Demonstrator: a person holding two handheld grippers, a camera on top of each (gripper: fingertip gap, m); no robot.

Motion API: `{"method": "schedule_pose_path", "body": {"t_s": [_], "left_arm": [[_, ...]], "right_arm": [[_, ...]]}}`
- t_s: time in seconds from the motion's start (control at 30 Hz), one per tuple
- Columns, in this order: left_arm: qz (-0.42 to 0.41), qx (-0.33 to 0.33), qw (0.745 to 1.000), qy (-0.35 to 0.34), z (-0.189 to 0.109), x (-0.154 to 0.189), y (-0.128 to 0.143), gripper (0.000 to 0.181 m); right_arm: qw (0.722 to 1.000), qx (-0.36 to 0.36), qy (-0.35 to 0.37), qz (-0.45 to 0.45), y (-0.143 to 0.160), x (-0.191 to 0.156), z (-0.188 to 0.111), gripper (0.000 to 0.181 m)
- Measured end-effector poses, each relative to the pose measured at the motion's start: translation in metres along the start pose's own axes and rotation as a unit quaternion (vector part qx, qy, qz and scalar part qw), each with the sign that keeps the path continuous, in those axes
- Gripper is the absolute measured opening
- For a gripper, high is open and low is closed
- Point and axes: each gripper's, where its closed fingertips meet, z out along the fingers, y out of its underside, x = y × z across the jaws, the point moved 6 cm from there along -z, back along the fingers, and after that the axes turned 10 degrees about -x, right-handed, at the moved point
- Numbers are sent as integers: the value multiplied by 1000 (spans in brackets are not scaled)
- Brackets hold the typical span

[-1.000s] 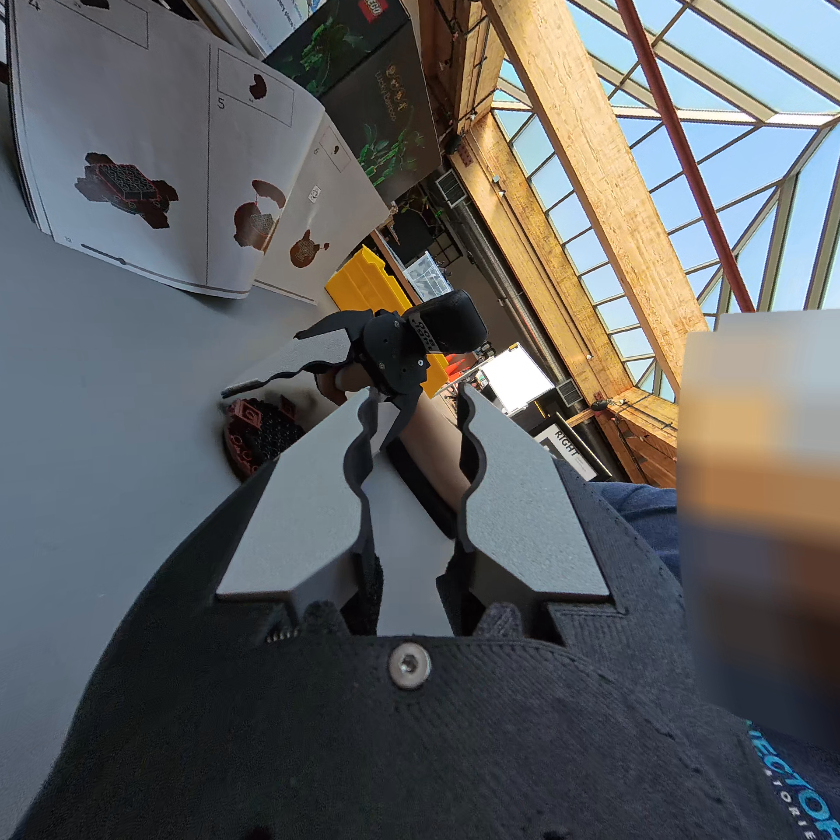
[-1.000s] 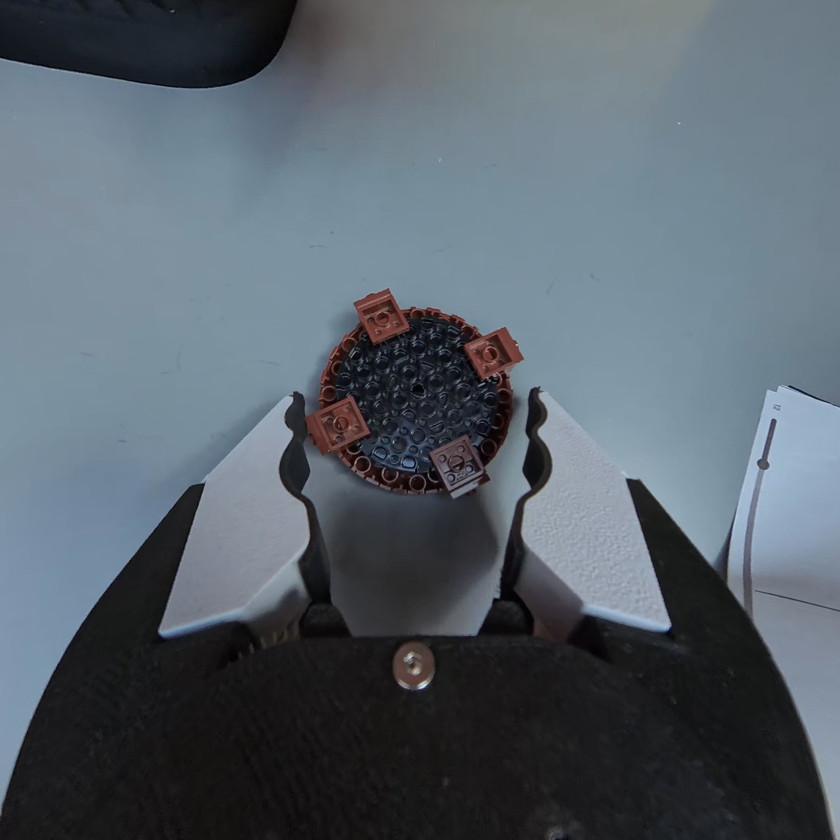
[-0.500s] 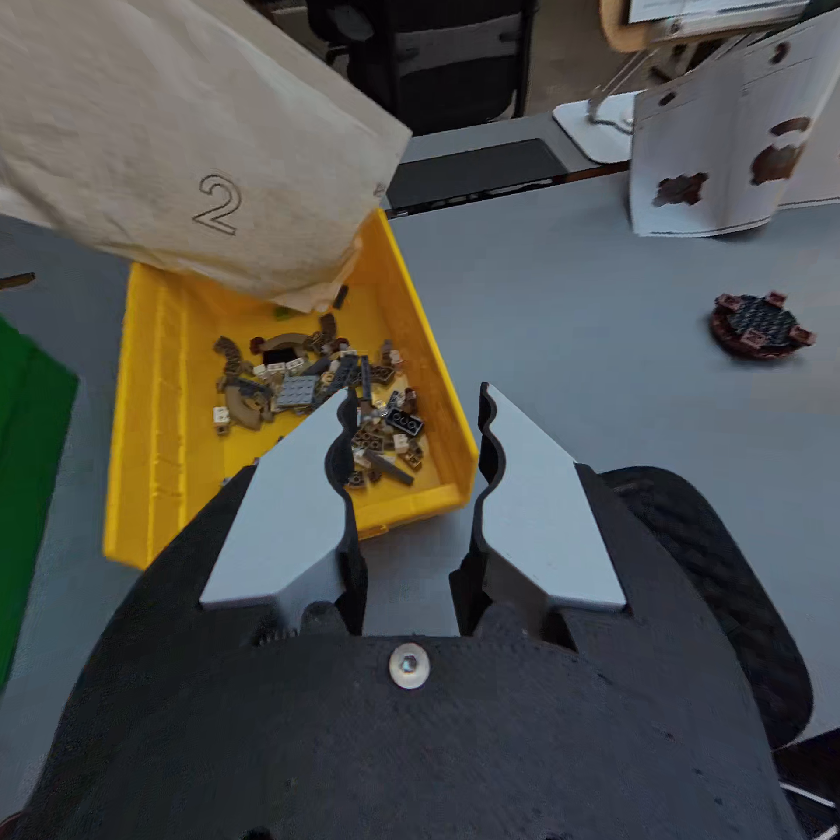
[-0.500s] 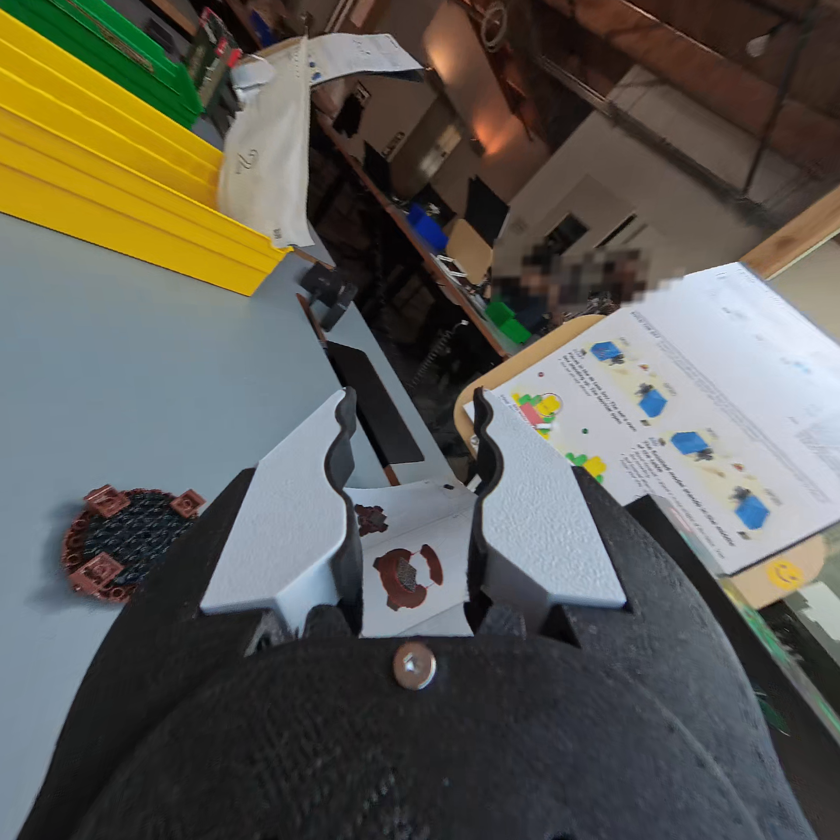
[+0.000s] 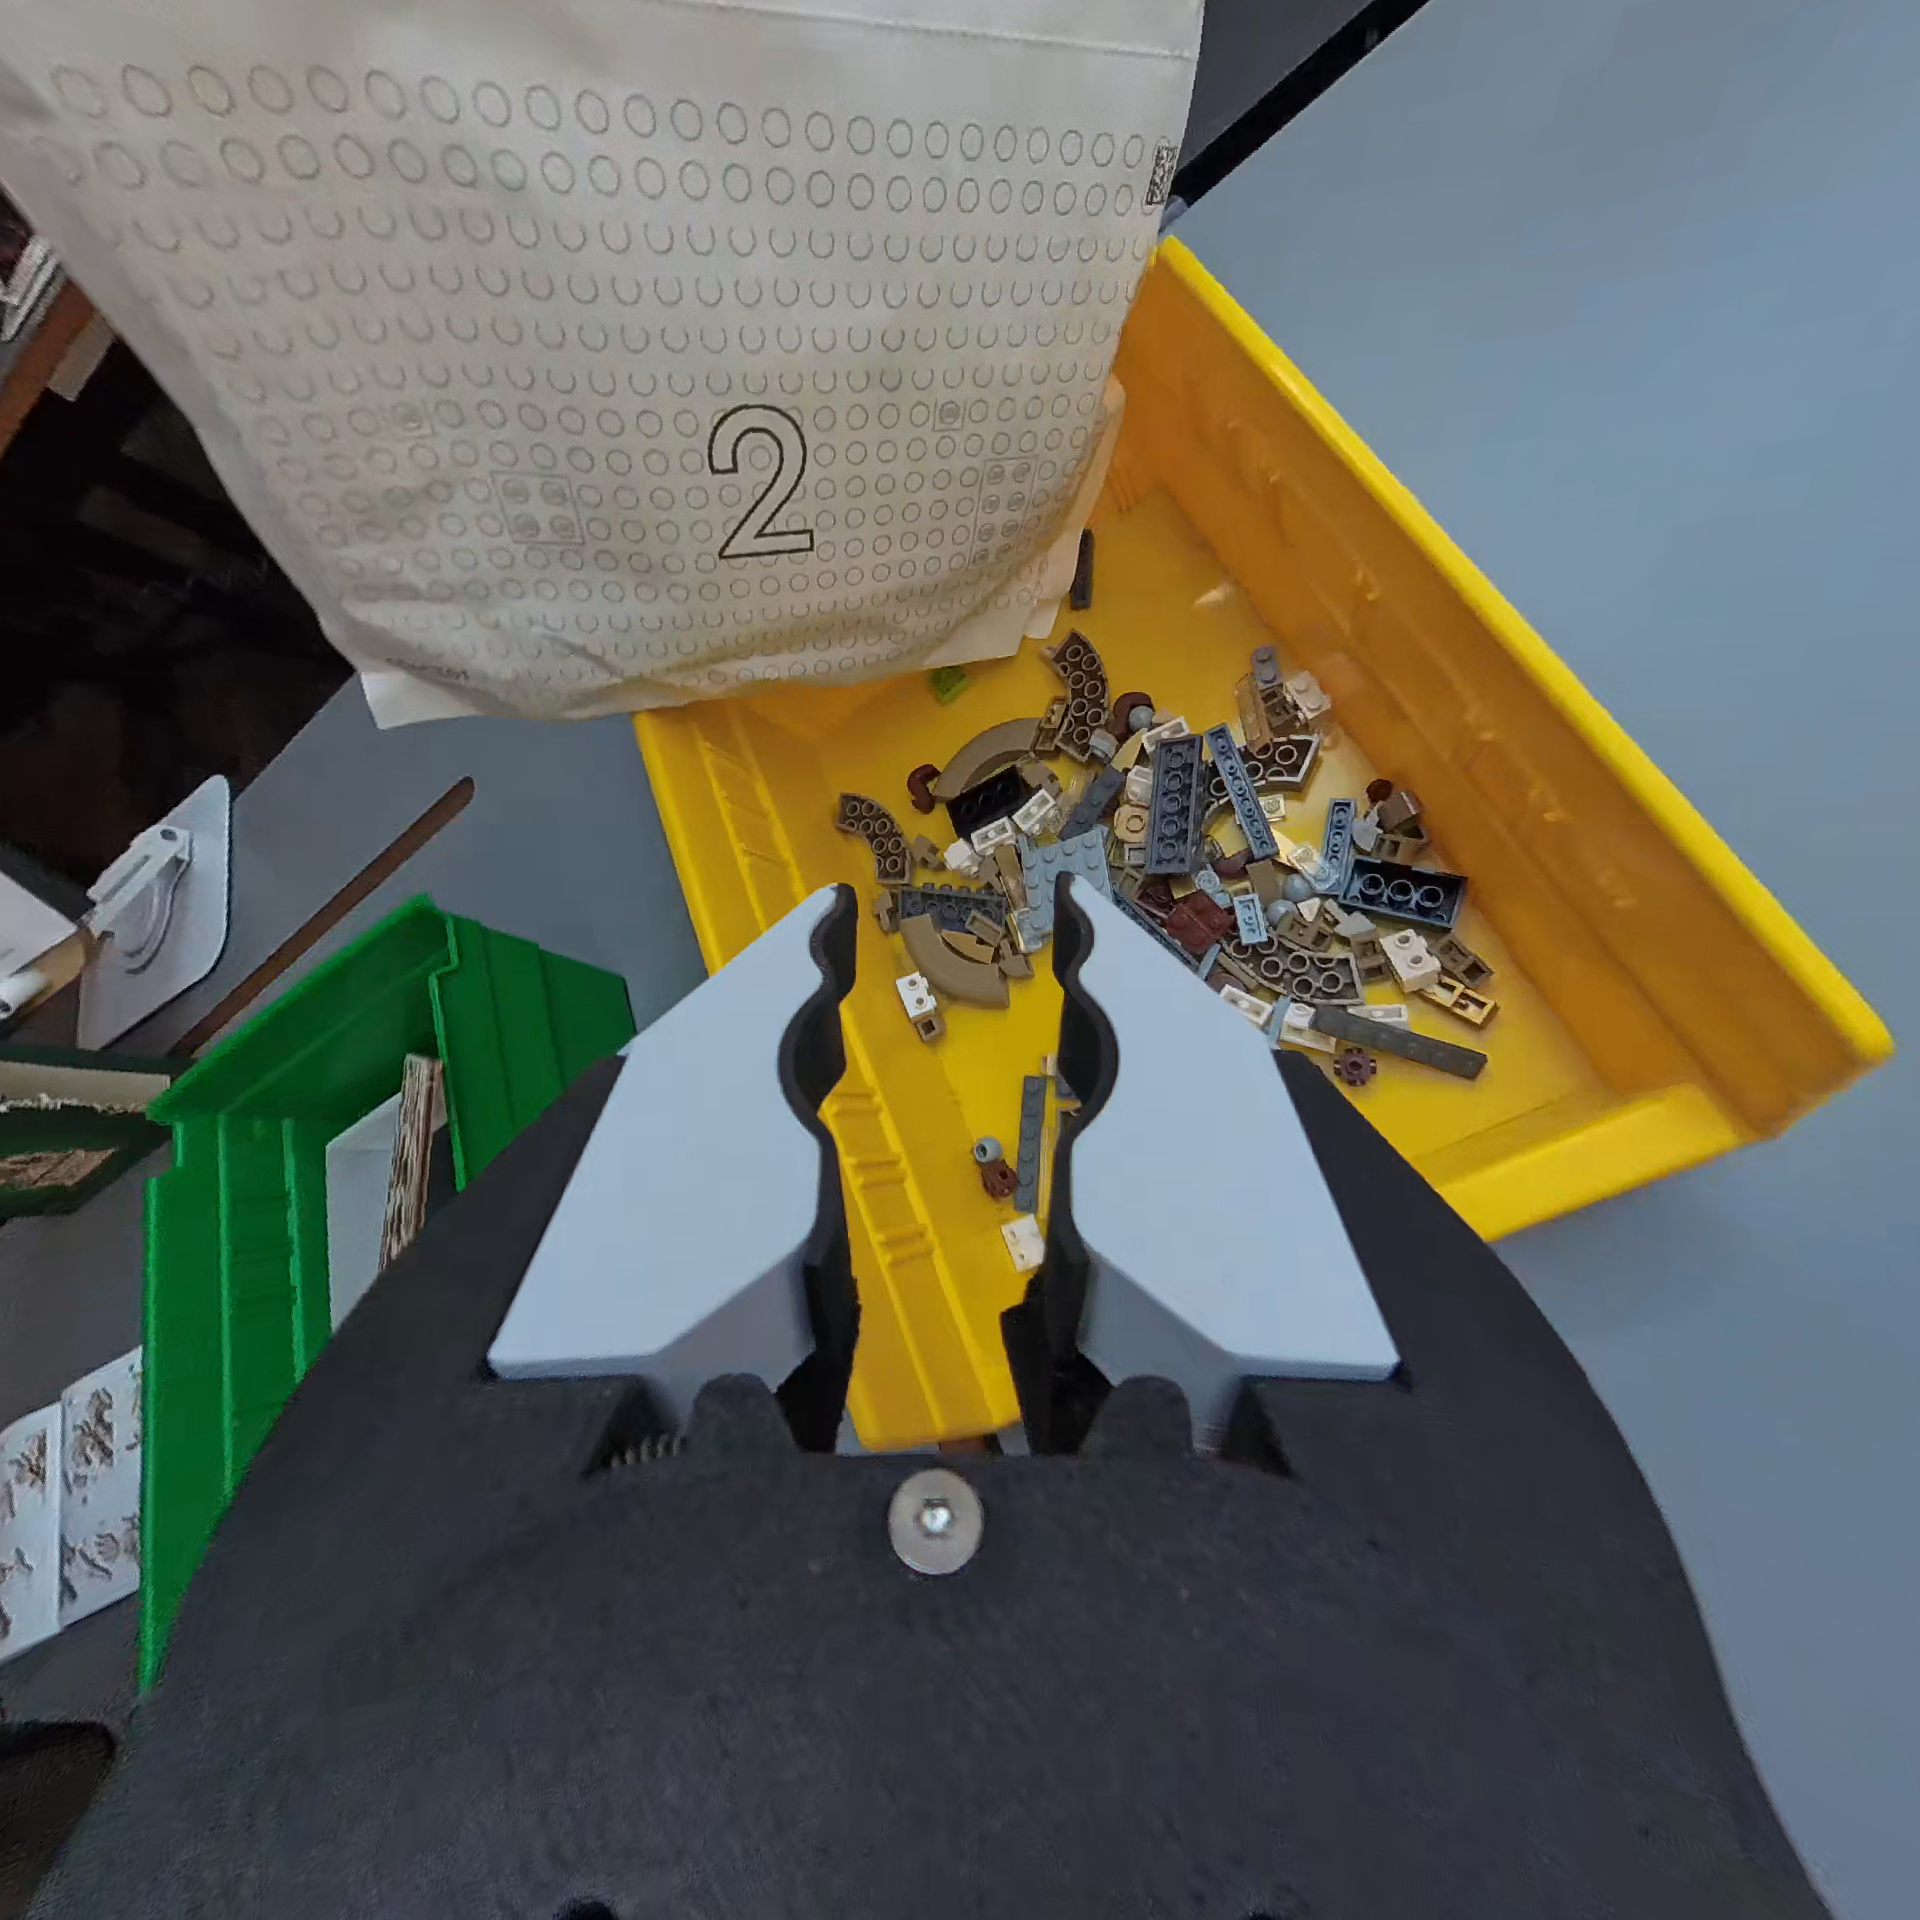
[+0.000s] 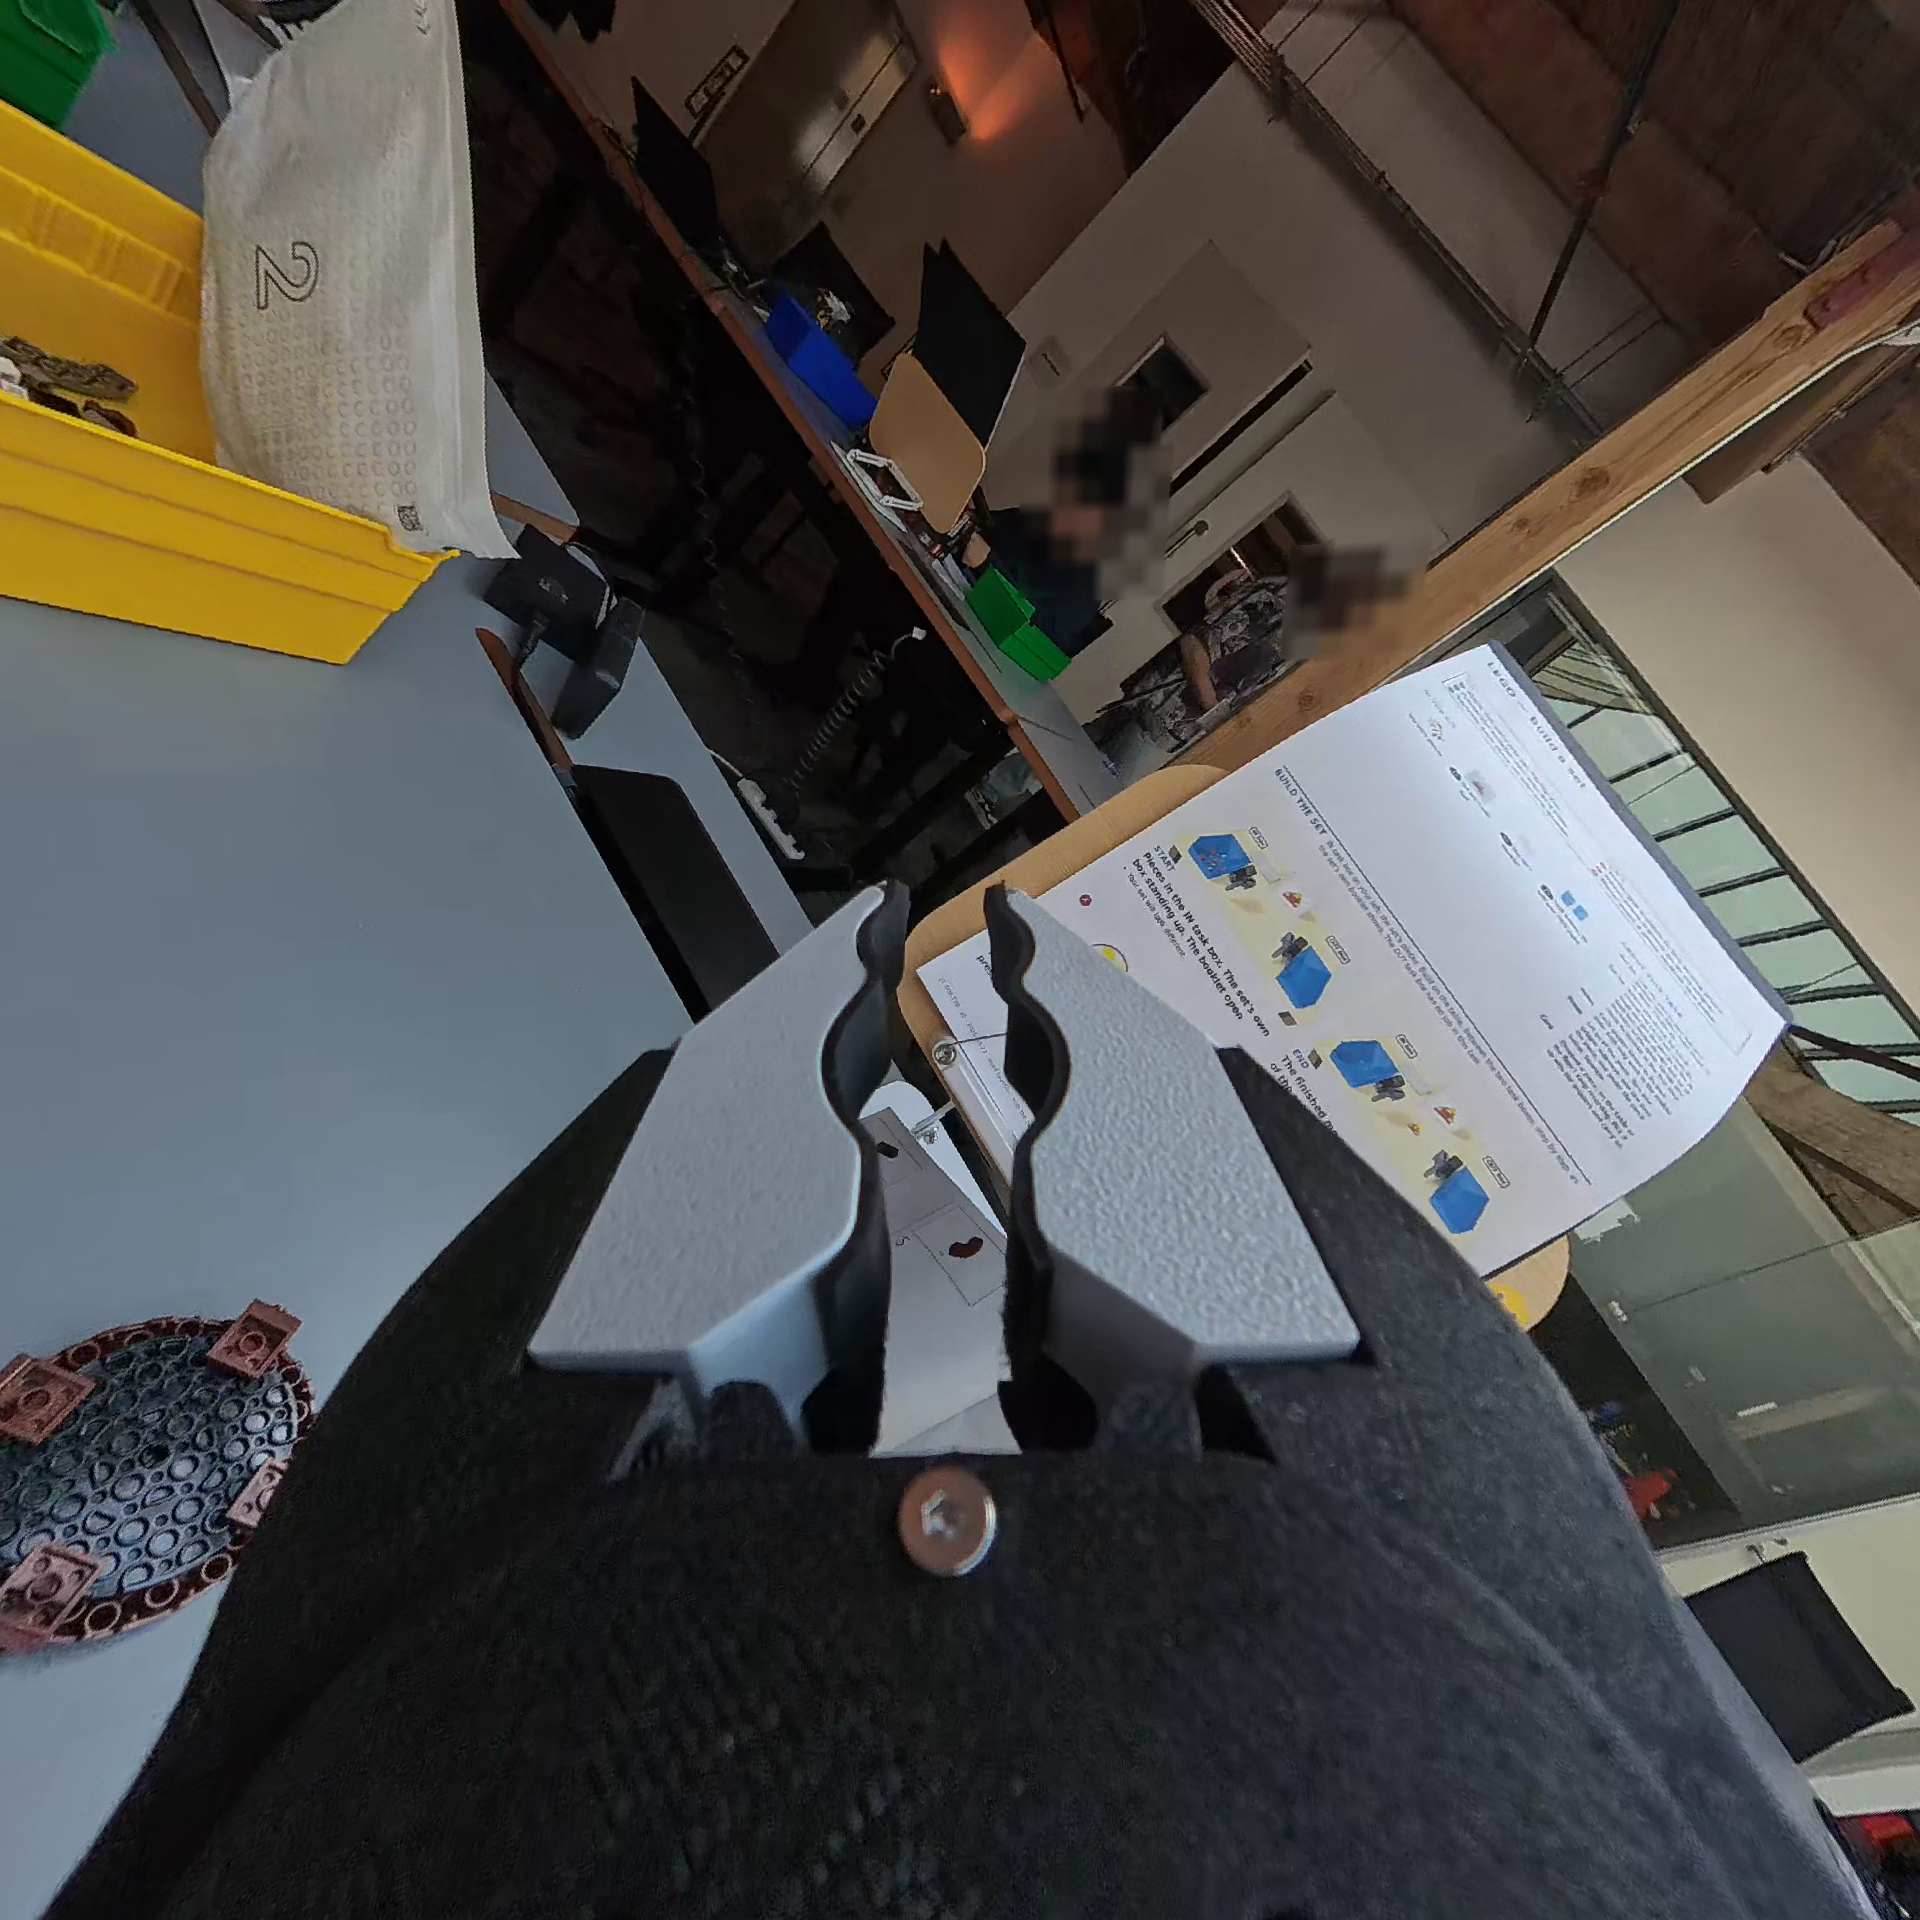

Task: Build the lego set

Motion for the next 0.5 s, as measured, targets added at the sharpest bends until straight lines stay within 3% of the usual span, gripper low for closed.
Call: {"method": "schedule_pose_path", "body": {"t_s": [0.03, 0.27, 0.4, 0.5], "left_arm": [[12, -13, 1000, 11, 12, -3, -7, 32], [82, -128, 986, 63, 107, -20, -17, 19], [130, -176, 974, 57, 138, -26, -12, 32], [181, -198, 962, 60, 151, -23, -10, 24]], "right_arm": [[1000, -7, 2, -3, -1, 0, 1, 14], [1000, -19, 1, 3, 2, -5, -4, 15], [1000, -20, -10, 4, 8, 0, -6, 15], [1000, -19, -5, -7, 8, 4, -7, 15]]}}
